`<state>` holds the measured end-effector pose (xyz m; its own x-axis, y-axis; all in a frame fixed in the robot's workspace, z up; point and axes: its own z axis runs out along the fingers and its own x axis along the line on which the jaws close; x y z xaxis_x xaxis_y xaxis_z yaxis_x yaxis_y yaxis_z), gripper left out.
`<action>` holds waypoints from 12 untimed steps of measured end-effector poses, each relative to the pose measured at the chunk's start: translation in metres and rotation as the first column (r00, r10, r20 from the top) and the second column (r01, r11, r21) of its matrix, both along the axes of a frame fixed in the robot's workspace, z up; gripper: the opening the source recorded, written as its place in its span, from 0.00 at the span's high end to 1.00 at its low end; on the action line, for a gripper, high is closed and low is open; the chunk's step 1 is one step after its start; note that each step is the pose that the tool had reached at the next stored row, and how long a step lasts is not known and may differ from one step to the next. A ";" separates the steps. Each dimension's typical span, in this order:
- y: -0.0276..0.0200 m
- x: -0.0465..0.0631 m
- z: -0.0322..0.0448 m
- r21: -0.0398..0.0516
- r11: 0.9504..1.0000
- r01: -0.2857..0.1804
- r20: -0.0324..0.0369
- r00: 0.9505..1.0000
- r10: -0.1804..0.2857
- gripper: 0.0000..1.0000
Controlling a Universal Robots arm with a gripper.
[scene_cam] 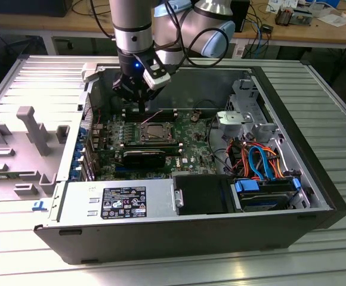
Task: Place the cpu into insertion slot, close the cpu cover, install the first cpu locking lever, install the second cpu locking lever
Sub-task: 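Install the first cpu locking lever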
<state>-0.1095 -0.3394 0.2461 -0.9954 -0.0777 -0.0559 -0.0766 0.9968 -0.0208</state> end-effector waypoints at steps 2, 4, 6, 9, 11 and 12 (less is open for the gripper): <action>0.0000 0.000 -0.0004 0.000 1.000 0.000 0.000 1.000 0.000 0.89; 0.0000 0.000 -0.0011 0.000 1.000 0.000 0.000 1.000 0.000 0.89; 0.0000 0.000 -0.0017 0.000 1.000 0.000 0.000 1.000 0.000 0.89; 0.0000 0.000 -0.0025 0.000 1.000 0.000 0.000 1.000 0.000 0.89; 0.0000 0.000 -0.0030 0.000 1.000 0.000 0.000 1.000 0.000 0.89; 0.0000 0.000 -0.0032 0.000 1.000 0.000 0.000 1.000 0.000 0.89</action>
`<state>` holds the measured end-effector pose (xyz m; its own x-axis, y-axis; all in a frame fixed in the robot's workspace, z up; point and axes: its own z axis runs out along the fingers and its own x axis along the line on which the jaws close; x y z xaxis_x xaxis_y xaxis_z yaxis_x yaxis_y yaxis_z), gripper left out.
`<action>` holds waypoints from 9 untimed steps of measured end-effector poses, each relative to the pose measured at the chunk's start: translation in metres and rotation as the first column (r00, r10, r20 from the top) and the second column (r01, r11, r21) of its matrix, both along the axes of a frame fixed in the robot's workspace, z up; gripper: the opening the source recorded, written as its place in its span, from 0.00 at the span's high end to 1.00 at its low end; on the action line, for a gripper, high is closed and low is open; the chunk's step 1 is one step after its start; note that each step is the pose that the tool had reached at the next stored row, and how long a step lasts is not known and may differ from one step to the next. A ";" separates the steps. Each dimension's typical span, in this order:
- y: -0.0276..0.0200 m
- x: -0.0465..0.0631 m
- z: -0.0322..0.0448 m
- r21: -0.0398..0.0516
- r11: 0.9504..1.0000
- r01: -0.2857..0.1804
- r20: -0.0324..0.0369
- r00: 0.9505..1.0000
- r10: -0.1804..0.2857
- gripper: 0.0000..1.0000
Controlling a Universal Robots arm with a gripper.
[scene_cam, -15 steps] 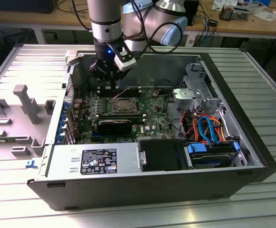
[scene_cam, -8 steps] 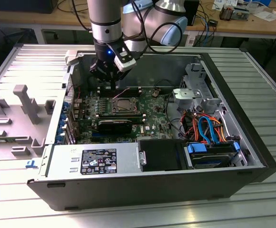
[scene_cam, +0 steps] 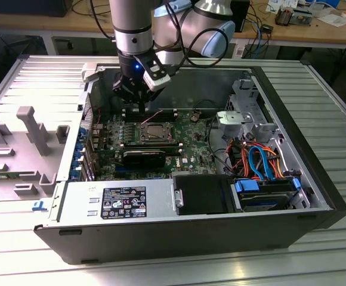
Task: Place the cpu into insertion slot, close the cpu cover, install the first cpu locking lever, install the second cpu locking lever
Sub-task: 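Install the first cpu locking lever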
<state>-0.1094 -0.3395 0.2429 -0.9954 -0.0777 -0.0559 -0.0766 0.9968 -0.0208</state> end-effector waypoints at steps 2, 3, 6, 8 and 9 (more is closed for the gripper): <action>0.0000 0.000 -0.0004 0.000 1.000 0.000 0.000 1.000 0.000 0.89; 0.0000 0.000 -0.0008 0.000 1.000 0.000 0.000 1.000 0.000 0.89; 0.0000 0.000 -0.0025 0.000 1.000 0.000 0.000 1.000 0.000 0.89; 0.0000 0.000 -0.0034 0.000 1.000 0.000 0.000 1.000 0.000 0.89; 0.0000 0.000 -0.0037 0.000 1.000 0.000 0.000 1.000 0.000 0.89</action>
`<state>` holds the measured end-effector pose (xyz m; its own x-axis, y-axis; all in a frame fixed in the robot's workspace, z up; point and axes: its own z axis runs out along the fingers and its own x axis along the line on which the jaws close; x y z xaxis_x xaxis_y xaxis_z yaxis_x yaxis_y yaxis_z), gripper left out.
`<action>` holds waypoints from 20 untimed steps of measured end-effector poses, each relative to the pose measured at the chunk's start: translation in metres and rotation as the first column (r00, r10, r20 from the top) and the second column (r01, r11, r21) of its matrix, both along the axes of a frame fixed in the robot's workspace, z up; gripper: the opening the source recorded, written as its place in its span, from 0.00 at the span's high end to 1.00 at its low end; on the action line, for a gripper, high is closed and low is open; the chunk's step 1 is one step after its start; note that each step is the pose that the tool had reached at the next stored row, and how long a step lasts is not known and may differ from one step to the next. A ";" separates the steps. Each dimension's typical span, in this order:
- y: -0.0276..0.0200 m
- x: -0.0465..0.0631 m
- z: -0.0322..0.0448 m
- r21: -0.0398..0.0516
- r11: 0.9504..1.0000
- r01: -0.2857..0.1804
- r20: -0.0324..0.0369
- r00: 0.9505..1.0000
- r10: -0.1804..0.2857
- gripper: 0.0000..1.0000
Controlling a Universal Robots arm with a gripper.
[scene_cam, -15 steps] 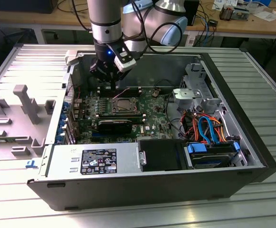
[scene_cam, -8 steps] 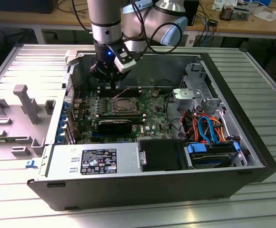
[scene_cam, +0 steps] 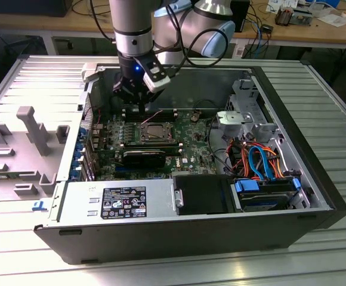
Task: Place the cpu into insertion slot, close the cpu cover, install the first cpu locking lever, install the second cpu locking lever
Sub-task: 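Install the first cpu locking lever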
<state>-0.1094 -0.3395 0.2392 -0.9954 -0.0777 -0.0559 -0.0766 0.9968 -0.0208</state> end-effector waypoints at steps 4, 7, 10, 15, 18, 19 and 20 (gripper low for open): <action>0.0000 0.000 -0.0016 0.000 1.000 0.000 0.000 1.000 0.000 0.89; 0.0000 0.000 -0.0025 0.000 1.000 0.000 0.000 1.000 0.000 0.89; 0.0001 0.000 -0.0041 0.000 1.000 0.000 0.000 1.000 0.000 0.89; 0.0000 0.001 -0.0099 0.000 1.000 0.000 0.000 1.000 0.000 0.89; 0.0000 0.002 -0.0134 0.000 1.000 -0.002 0.000 1.000 0.002 0.89; 0.0000 0.003 -0.0142 0.000 1.000 -0.002 0.000 1.000 0.002 0.89; 0.0000 0.003 -0.0149 0.000 1.000 -0.003 0.000 1.000 0.003 0.89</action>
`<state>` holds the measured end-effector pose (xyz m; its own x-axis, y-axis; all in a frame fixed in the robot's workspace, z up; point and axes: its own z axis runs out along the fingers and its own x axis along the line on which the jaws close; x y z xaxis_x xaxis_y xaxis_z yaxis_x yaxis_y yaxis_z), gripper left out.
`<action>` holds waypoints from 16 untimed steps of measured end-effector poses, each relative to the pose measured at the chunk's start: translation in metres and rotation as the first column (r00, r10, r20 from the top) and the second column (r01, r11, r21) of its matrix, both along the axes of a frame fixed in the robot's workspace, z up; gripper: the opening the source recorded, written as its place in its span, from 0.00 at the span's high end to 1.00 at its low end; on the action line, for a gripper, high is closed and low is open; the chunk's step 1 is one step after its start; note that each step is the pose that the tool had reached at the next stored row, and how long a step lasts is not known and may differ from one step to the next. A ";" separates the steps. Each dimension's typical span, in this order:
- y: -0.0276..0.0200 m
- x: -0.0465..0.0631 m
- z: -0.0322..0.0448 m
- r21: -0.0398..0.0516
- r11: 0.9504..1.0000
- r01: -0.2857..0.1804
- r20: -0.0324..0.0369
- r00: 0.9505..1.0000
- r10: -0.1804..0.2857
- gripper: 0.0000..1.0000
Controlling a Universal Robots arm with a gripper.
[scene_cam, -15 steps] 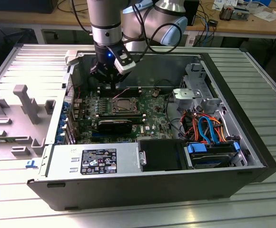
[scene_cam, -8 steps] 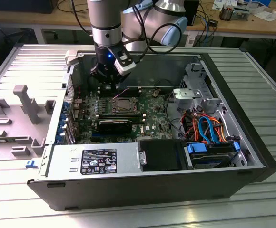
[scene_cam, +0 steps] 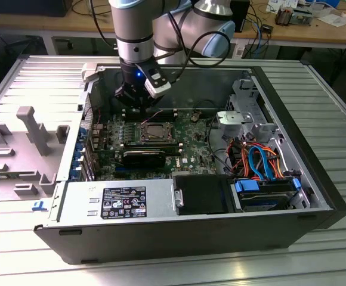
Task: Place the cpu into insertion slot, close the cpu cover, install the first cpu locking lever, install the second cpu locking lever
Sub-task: 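Install the first cpu locking lever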
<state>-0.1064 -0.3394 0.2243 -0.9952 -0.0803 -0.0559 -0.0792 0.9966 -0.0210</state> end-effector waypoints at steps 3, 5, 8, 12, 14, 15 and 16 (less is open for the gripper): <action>0.0000 0.001 -0.0021 0.000 1.000 -0.002 0.000 1.000 0.002 0.89; 0.0000 0.002 -0.0039 0.000 1.000 -0.004 0.000 1.000 0.004 0.89; 0.0000 0.004 -0.0058 -0.001 1.000 -0.012 0.000 1.000 0.012 0.89; 0.0000 0.005 -0.0096 -0.001 0.999 -0.036 0.000 0.999 0.036 0.89; 0.0000 0.006 -0.0106 -0.001 0.999 -0.043 0.000 0.999 0.043 0.89; 0.0000 0.006 -0.0112 -0.001 0.999 -0.047 0.000 0.999 0.047 0.89; 0.0000 0.007 -0.0120 -0.001 0.999 -0.052 0.000 0.999 0.052 0.89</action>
